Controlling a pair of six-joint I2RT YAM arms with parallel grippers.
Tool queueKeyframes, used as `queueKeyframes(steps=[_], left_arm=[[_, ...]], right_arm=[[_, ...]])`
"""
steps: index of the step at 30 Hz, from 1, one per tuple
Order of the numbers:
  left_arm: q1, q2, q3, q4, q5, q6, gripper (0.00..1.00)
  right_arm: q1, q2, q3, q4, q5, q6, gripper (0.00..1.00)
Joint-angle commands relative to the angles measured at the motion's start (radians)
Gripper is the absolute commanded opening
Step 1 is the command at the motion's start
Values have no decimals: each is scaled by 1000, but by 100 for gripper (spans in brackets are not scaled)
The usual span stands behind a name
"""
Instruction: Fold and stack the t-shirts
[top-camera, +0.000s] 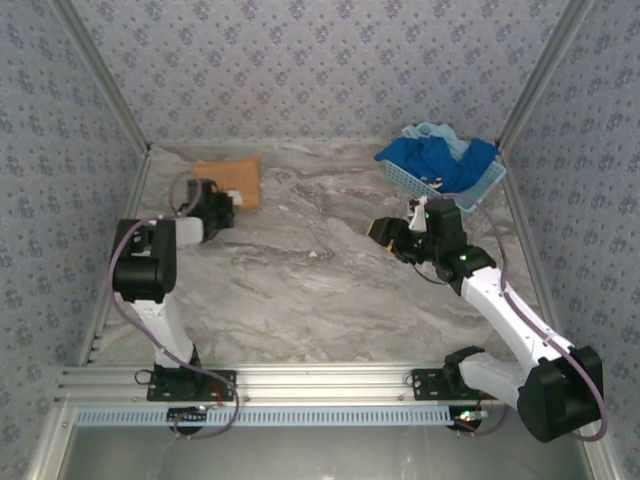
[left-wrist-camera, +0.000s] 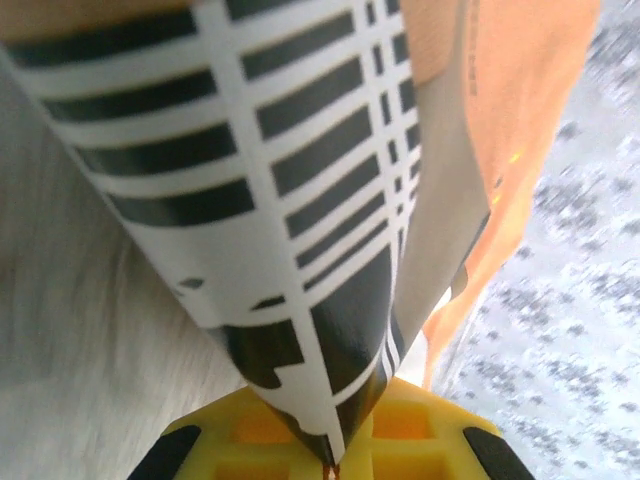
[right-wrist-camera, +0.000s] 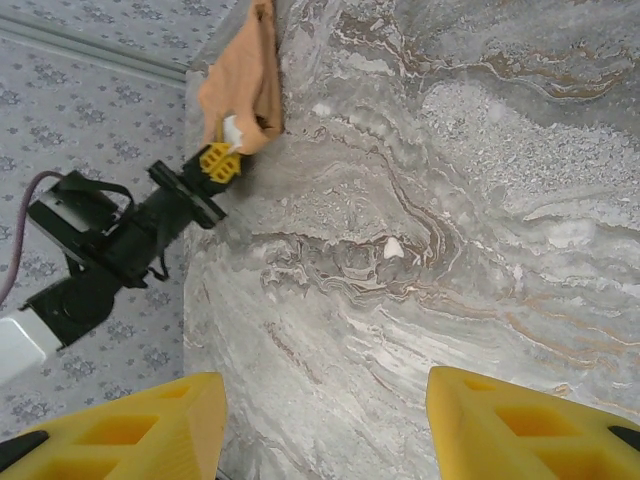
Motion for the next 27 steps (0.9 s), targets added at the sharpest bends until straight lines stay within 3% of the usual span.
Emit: queueKeyframes(steps=[1,5,11,12,18,19,20,25,26,27], left_arm=[[96,62,93,-118,177,228,8],[173,148,218,-164,249,296,9],[202,206,374,-300,296,400,17],[204,200,384,-327,290,419,21],[205,4,329,-424,201,497,66],[204,-52,318,-461,182,521,86],[200,-108,304,-502,161,540,96],[197,-384,230,-690,90,623,98],[196,-449,200,-714,69,644,98],[194,-502,177,-732,57,657,98]], right_arm=[[1,19,40,19,0,-21,57],[12,51,51,32,-1,-21,58],[30,83,77,41,-1,-25,59],[31,82,78,45,-3,-28,59],[35,1,71,90,59,-47,65],[34,-13,68,100,61,-42,66],[30,-25,66,114,64,-33,67],[5,-45,91,153,66,-15,72],[0,-47,102,143,66,-18,83],[-6,-47,108,138,63,-18,99]])
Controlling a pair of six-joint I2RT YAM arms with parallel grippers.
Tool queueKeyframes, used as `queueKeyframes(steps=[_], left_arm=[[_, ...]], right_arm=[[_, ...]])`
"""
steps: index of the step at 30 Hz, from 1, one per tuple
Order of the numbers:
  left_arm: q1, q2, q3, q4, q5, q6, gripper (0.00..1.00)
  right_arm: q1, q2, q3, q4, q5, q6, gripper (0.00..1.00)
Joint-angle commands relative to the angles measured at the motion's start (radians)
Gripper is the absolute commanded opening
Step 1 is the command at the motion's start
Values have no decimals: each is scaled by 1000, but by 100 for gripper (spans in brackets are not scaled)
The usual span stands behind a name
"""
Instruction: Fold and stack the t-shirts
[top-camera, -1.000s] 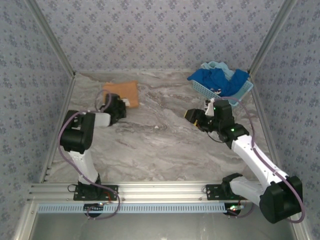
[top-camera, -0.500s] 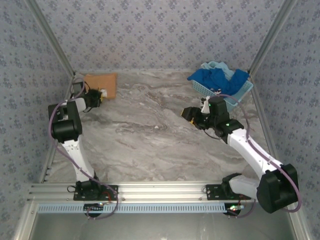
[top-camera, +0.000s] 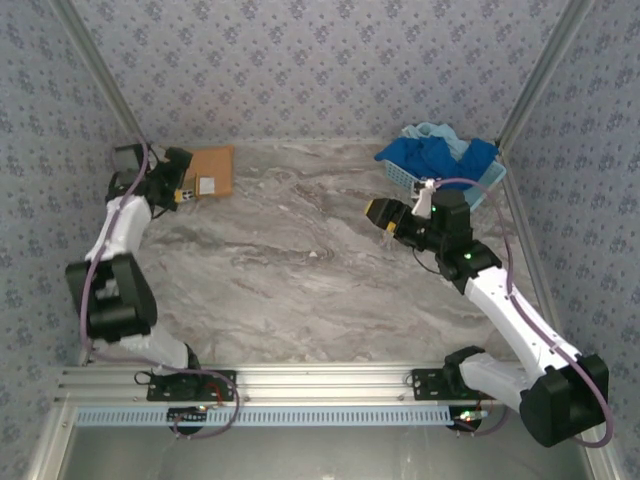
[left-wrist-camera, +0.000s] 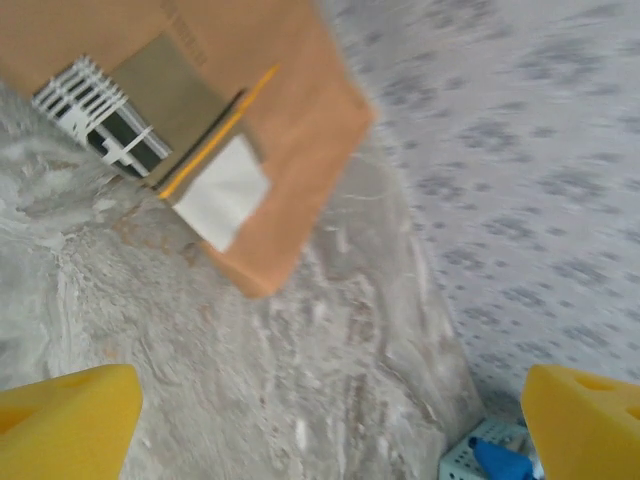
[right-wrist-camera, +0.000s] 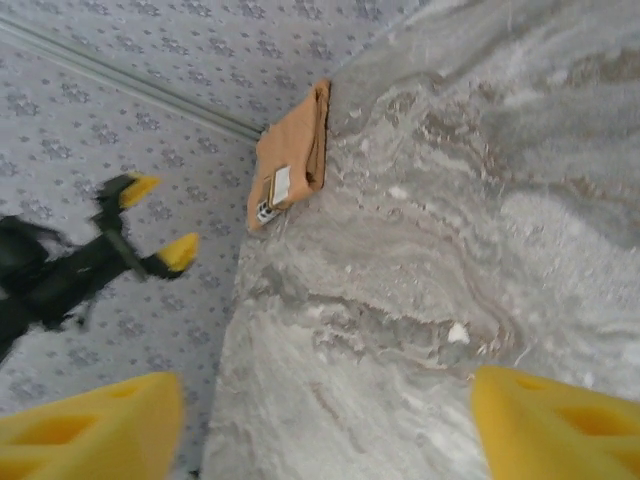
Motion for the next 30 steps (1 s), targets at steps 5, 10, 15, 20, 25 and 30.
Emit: queueKeyframes(steps=[5,10,15,20,25,30], left_arm=[[-3,-366,-212,-253,-132,135,98],[-39,-496,-263,-398,-294,191,98],[-167,-623,-330,-388,-766,307,98],[-180,-807,-706,127,-786,690,98],[-178,-744,-881,407,-658,775,98],[-179,-498,-868,617,-621,784,98]], right_arm=[[-51,-28,82,-54,10,-40,100],[-82,-51,116,-217,118,-87,100],[-92,-37,189,-551,575,-197,100],[-141,-141,-152,-102,786,-540,100],[-201,-87,-377,245,800,-728,100],[-279,98,-412,421,731,-724,100]])
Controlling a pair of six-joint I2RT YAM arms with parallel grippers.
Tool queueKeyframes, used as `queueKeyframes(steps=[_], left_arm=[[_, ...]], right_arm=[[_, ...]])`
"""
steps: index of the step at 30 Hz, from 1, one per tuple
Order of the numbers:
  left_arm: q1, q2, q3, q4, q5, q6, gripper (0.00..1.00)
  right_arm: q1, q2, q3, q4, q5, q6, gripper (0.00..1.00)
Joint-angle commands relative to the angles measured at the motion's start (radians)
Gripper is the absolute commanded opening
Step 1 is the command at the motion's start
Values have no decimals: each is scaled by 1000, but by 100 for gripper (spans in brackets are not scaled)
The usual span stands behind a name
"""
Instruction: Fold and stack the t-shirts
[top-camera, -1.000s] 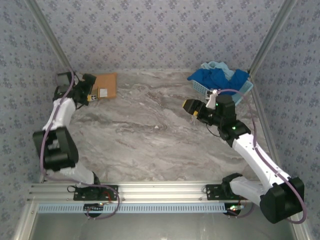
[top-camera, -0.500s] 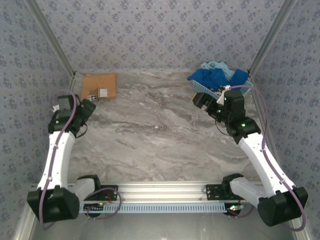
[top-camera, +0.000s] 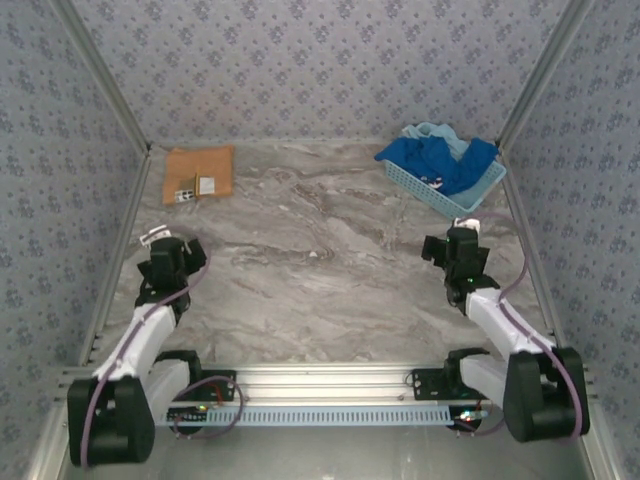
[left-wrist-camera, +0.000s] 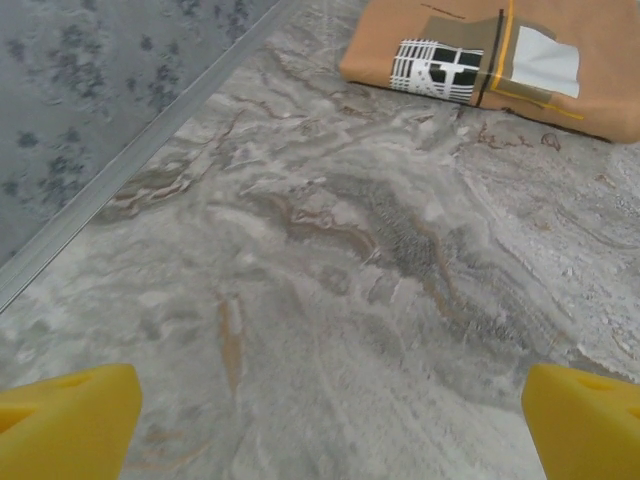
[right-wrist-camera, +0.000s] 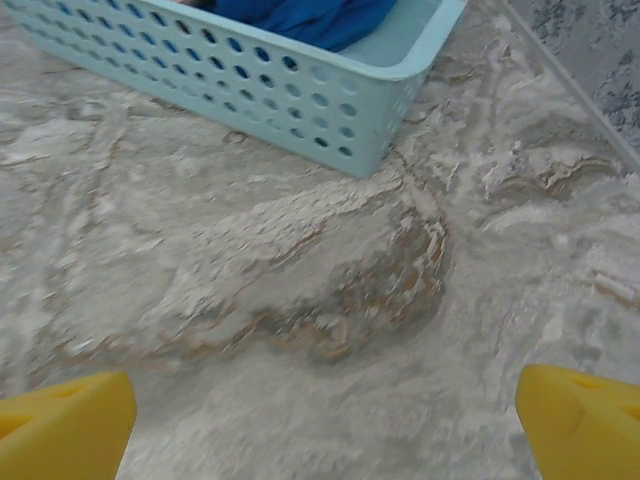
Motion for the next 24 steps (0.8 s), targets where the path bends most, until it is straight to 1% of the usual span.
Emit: queueKeyframes(steps=[1,4,6,7,8,10,11,12,13,14,15,16,17,19,21,22,24], left_arm=[[-2,128,17,293,30,69,98],[14,259,22,399,67,87,98],[28,314,21,461,95,78,98],[33,340,26,474,106,83,98],[39,365,31,489,114,89,98],[58,393,48,509,148,109,98],[71,412,40,556,163,118,98],[88,430,36,576,178,108,98],[100,449,37,594,201,96,98],[103,444,49,561,209,98,98],[104,447,36,587,230,106,98],[101,439,15,621,250,117,98],[92,432,-23,683,256,130,98],[68,445,-83,803,255,162,98],[39,536,-121,959,236,191,98],[30,578,-113,1028,229,205,98],[29,532,-9,751,211,186,98]], right_arm=[[-33,95,-5,258,-15,-61,100],[-51,199,-3,334,-35,-56,100],[-61,254,-4,392,-48,-57,100],[-69,281,0,443,-71,-88,100],[-74,295,25,409,-83,-88,100],[-76,326,30,462,-104,-138,100],[-85,342,14,529,-119,-146,100],[-96,362,6,550,-136,-149,100],[-114,384,-20,610,-161,-133,100],[-120,396,-36,667,-173,-158,100],[-119,406,-53,672,-193,-136,100],[-119,431,-86,745,-196,-148,100],[-117,456,-119,880,-208,-166,100],[-125,431,-148,890,-190,-142,100],[-133,449,-161,942,-208,-143,100],[-134,446,-157,925,-215,-145,100],[-137,440,-136,879,-228,-142,100]])
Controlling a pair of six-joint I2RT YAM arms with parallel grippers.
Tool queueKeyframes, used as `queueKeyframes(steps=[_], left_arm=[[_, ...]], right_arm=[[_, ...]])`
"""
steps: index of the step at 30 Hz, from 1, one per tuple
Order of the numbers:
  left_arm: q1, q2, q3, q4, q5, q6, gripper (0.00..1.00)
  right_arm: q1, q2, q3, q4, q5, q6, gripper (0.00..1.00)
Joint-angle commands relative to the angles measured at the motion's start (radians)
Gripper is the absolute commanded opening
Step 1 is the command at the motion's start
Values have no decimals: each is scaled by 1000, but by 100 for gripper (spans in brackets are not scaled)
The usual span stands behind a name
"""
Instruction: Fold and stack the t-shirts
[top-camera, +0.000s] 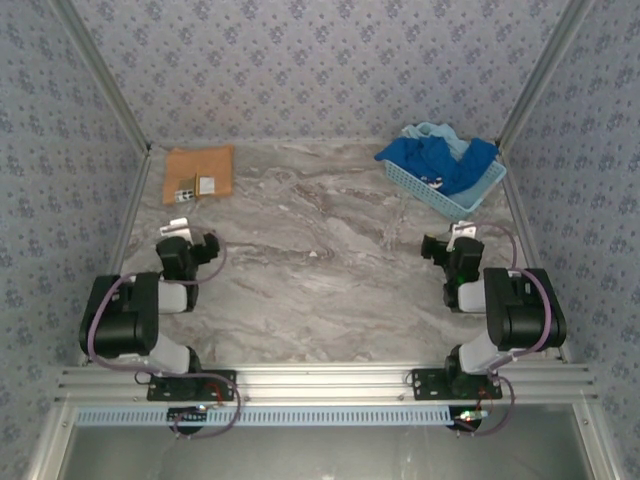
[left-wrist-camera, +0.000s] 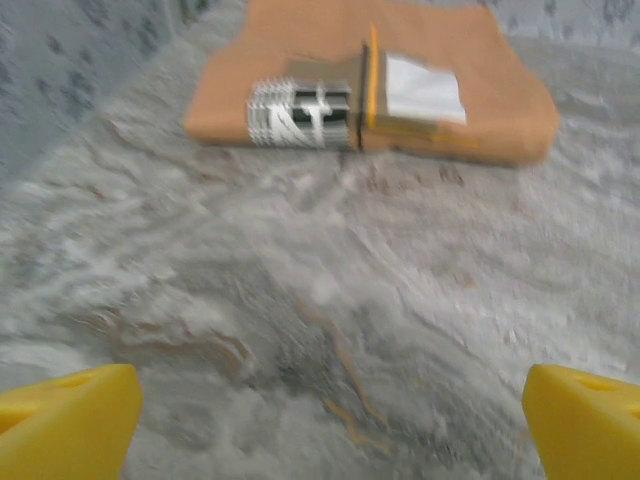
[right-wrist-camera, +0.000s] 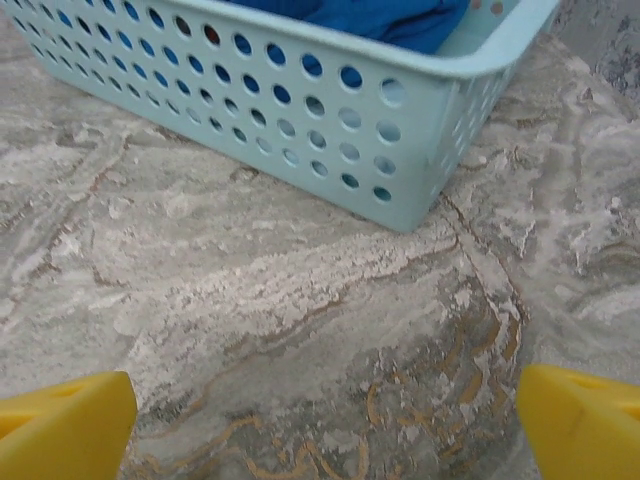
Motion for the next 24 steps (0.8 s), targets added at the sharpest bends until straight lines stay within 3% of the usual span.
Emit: queueKeyframes(steps=[1,10,15,17,21,24], left_arm=[[-14,22,71,18,-14,41,98],[-15,7,79,-18,-14,41,98],[-29,8,85,-28,-26,57,98],[-38,11,93,-40,-25,68,98],[-37,10,93,-42,-22,68,98],[-37,11,93,-42,-21,68,98]], right_arm=[[-9,7,32,64,-36,-14,100],[21,2,76,-7,24,-37,100],[26,3,82,-32,-17,-45,100],[40,1,70,-5,41,-55,100],[21,4,88,-32,-29,-54,100],[29,2,76,-13,30,-51,100]])
